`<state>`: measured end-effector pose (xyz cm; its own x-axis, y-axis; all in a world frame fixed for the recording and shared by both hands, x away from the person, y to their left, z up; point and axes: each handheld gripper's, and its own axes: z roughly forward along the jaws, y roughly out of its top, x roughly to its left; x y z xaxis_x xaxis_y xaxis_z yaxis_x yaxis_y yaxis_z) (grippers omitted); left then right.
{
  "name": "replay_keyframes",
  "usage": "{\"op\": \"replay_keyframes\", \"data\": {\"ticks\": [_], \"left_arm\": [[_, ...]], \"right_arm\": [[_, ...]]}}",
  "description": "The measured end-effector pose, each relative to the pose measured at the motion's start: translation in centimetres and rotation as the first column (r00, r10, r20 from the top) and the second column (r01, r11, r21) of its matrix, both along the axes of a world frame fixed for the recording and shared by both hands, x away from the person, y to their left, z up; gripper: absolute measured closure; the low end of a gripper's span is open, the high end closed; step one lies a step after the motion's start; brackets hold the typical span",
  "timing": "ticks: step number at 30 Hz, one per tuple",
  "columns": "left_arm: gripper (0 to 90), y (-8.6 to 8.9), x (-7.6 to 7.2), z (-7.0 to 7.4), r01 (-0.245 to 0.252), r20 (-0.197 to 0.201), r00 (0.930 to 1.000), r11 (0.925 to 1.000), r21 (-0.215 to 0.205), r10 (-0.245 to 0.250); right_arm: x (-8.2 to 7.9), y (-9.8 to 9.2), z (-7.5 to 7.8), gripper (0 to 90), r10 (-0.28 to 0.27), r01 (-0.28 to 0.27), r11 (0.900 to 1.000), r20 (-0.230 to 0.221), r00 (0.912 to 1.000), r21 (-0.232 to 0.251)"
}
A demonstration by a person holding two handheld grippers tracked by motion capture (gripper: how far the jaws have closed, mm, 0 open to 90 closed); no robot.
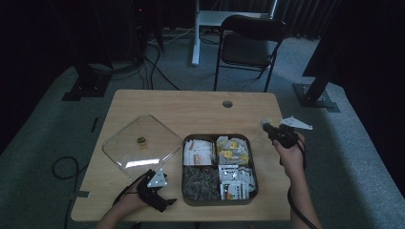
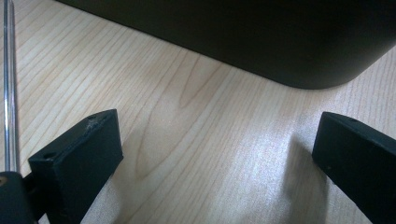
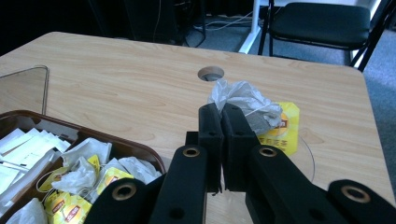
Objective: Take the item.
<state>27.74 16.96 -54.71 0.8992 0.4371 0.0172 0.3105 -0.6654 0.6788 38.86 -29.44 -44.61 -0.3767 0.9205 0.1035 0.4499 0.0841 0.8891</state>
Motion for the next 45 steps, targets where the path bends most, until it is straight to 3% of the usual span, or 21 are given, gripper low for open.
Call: {"op": "replay_keyframes", "data": {"ticks": [11, 14, 25, 35, 45], "left_arm": [[1.6, 0.0, 0.0, 0.0, 0.0, 0.0, 1.0, 1.0, 0.0, 0.0], [1.6, 0.0, 0.0, 0.0, 0.0, 0.0, 1.0, 1.0, 0.0, 0.0], [1.6, 0.0, 0.0, 0.0, 0.0, 0.0, 1.0, 1.0, 0.0, 0.0], [1.6, 0.0, 0.0, 0.0, 0.0, 0.0, 1.0, 1.0, 0.0, 0.0], [1.6, 0.0, 0.0, 0.0, 0.0, 0.0, 1.0, 1.0, 0.0, 0.0]], "right_arm": [[0.3, -0.3, -0.8, 85.6, -0.016, 0.016, 1.0, -0.035, 0.9993, 0.008], [0.5, -0.5, -0.9, 76.0, -0.019, 0.02, 1.0, -0.049, 0.9986, 0.021], [0.1, -1.2, -0.9, 64.9, -0.023, 0.024, 0.999, -0.039, 0.999, 0.023], [-1.3, -1.5, -1.4, 44.7, 0.002, -0.001, 0.999, -0.001, 1.0, 0.039], [-2.9, -1.1, -2.0, 32.4, 0.045, -0.044, 0.997, -0.012, 0.9989, 0.06]]}}
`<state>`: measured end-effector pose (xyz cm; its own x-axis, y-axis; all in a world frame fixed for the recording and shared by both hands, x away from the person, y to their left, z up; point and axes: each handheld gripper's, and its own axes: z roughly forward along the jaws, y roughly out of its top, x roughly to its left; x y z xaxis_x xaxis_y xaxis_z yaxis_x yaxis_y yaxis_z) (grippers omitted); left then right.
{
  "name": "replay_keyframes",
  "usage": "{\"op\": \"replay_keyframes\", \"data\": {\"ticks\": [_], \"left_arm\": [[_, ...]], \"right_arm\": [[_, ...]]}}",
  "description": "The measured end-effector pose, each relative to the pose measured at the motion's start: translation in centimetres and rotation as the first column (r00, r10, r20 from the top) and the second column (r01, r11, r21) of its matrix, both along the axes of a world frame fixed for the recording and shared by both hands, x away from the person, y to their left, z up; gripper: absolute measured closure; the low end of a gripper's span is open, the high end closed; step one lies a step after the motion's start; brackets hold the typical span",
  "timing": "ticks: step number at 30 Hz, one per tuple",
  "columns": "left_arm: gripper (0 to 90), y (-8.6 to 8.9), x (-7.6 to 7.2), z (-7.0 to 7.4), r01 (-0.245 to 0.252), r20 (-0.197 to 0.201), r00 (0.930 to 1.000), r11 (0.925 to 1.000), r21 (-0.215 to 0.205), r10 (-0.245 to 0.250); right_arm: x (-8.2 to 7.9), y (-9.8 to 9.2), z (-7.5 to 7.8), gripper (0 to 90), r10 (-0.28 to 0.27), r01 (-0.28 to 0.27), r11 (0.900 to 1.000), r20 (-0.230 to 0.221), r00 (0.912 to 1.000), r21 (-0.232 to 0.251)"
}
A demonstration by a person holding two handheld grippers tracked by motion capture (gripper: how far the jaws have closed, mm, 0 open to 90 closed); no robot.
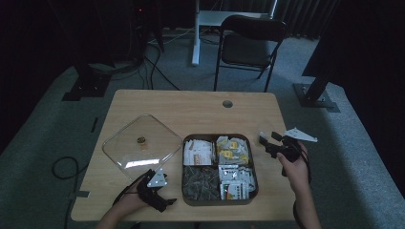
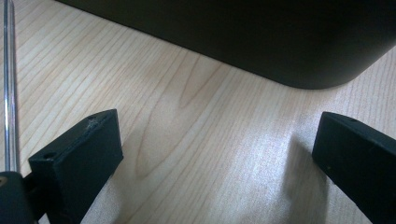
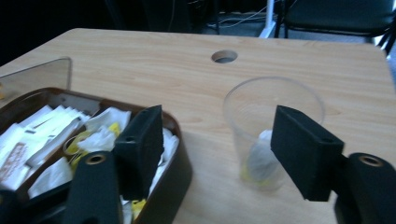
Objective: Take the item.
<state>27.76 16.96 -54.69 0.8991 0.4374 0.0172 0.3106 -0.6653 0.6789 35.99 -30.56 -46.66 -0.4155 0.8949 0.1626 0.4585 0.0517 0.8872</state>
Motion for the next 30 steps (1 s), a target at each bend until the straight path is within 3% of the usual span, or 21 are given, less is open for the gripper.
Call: {"op": "replay_keyframes", "data": {"ticks": [15, 21, 30], "left_arm": [[1.6, 0.0, 0.0, 0.0, -0.001, 0.0, 1.0, 1.0, -0.001, 0.001], [1.6, 0.0, 0.0, 0.0, 0.0, 0.0, 1.0, 1.0, 0.0, 0.0], [1.6, 0.0, 0.0, 0.0, 0.0, 0.0, 1.0, 1.0, -0.001, 0.0]], "right_arm": [[-2.4, 0.5, -2.3, 19.9, 0.05, -0.051, 0.999, -0.022, 0.9985, -0.016], [-3.0, 0.5, -3.8, 18.6, 0.064, -0.065, 0.998, -0.04, 0.9971, -0.01], [-3.6, 0.1, -5.5, 18.4, 0.072, -0.074, 0.996, -0.066, 0.9952, -0.039]]}}
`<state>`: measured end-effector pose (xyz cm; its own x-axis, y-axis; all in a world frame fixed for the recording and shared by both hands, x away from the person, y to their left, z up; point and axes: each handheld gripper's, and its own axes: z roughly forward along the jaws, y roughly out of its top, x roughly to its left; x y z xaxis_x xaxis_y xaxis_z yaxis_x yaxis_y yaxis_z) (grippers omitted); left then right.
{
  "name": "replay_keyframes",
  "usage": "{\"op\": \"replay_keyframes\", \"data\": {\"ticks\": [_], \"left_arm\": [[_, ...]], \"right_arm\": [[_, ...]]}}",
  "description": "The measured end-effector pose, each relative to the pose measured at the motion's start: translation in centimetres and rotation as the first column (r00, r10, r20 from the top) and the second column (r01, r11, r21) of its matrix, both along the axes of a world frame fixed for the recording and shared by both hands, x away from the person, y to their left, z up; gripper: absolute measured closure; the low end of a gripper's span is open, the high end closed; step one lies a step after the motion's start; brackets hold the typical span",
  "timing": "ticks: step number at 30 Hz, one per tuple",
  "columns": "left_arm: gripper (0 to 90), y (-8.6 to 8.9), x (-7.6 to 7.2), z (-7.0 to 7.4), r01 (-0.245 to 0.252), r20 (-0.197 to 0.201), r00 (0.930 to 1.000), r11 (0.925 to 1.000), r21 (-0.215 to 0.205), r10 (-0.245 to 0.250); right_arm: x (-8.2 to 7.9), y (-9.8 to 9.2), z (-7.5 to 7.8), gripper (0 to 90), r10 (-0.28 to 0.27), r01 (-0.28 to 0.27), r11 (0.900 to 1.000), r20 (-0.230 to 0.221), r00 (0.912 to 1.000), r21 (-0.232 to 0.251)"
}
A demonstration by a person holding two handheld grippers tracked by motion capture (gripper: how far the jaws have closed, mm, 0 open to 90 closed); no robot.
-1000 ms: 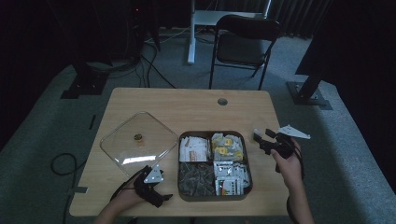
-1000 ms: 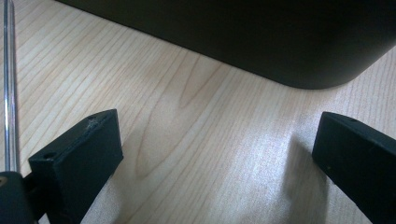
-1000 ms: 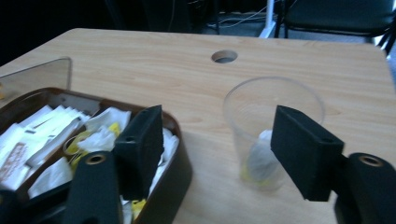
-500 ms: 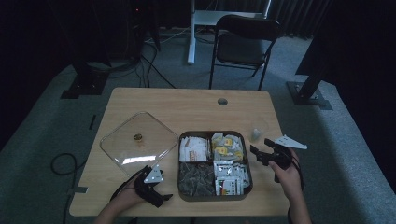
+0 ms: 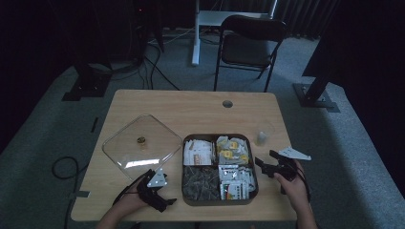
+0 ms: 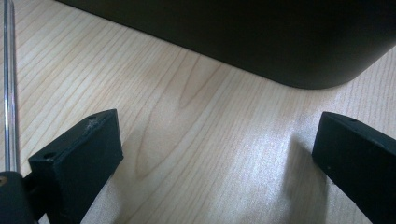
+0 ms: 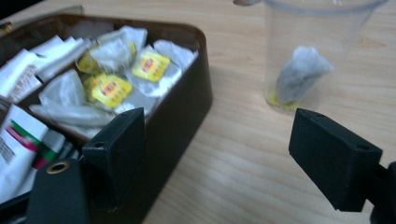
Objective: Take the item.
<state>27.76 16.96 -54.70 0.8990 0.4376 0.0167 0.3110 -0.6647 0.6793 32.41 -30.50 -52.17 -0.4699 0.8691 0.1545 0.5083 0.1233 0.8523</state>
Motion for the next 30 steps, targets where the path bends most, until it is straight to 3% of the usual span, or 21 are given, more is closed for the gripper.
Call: {"op": "replay_keyframes", "data": {"ticks": [15, 21, 26, 30], "left_arm": [[1.6, 0.0, 0.0, 0.0, 0.001, 0.0, 1.0, 1.0, 0.001, -0.001], [1.6, 0.0, 0.0, 0.0, 0.0, 0.0, 1.0, 1.0, 0.0, 0.0], [1.6, 0.0, 0.0, 0.0, 0.0, 0.0, 1.0, 1.0, 0.0, 0.0], [1.6, 0.0, 0.0, 0.0, 0.0, 0.0, 1.0, 1.0, 0.0, 0.0]], "right_arm": [[-1.0, 0.1, -2.0, 13.7, 0.053, -0.059, 0.995, -0.076, 0.9957, -0.075], [-1.2, 0.4, -2.7, 14.0, 0.061, -0.075, 0.989, -0.102, 0.9929, -0.131], [-1.2, 0.5, -2.7, 14.1, 0.061, -0.076, 0.986, -0.105, 0.9926, -0.149], [-1.2, 0.9, -2.8, 14.8, 0.068, -0.093, 0.975, -0.129, 0.9893, -0.204]]}}
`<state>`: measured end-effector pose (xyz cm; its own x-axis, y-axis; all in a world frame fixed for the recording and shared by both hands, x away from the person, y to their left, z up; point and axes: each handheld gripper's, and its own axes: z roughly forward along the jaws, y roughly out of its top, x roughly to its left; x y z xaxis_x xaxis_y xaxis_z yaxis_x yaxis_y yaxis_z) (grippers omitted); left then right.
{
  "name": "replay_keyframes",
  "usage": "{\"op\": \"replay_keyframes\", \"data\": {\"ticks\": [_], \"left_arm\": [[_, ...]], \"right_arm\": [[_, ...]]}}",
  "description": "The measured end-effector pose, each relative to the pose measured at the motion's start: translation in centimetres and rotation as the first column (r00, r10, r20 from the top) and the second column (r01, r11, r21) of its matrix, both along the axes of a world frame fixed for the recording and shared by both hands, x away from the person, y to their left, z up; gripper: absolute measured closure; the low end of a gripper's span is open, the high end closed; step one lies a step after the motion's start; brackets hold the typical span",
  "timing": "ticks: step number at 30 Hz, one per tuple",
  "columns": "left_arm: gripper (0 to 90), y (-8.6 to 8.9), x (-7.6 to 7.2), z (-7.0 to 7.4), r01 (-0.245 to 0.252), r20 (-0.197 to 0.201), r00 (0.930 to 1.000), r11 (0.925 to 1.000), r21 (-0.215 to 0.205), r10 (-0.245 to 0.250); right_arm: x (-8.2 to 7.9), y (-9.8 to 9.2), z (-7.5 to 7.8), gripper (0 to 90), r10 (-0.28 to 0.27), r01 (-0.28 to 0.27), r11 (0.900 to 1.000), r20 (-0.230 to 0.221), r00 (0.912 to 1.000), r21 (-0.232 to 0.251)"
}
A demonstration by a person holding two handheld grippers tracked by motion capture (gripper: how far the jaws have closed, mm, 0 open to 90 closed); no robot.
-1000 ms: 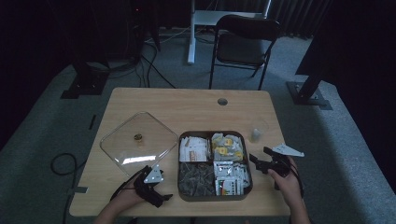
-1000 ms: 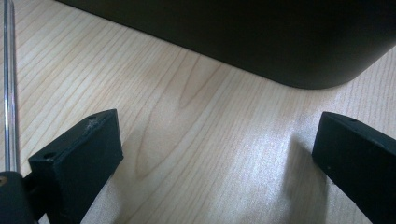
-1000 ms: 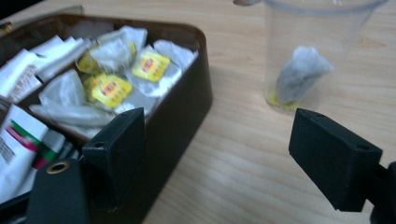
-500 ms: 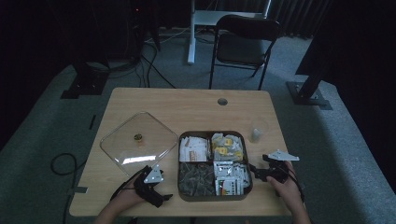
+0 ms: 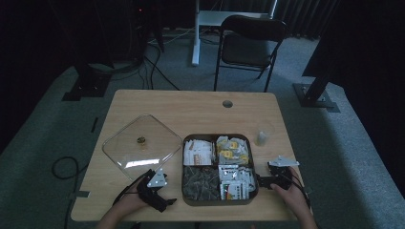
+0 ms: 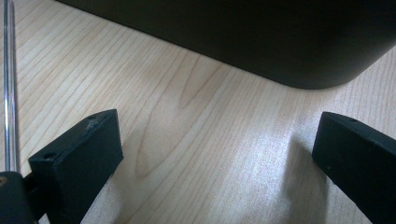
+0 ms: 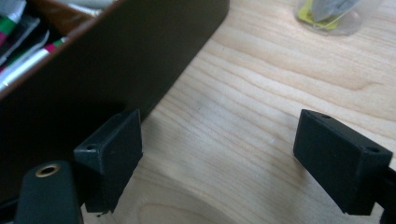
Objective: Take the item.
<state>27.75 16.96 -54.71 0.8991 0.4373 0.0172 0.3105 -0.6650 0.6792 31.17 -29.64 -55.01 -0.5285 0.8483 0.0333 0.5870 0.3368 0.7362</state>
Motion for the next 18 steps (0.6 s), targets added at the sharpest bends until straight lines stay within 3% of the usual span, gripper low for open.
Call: {"op": "replay_keyframes", "data": {"ticks": [3, 18], "left_arm": [[1.7, 0.0, 0.0, 0.0, 0.0, 0.0, 1.0, 1.0, 0.0, 0.0], [1.6, 0.0, -0.01, 0.0, 0.0, 0.0, 1.0, 1.0, 0.001, 0.0]], "right_arm": [[-0.02, 0.2, -0.03, 14.8, 0.0, 0.0, 1.0, 0.005, 1.0, -0.026], [0.0, 0.21, -0.05, 14.3, -0.005, 0.006, 1.0, 0.002, 1.0, -0.027]]}}
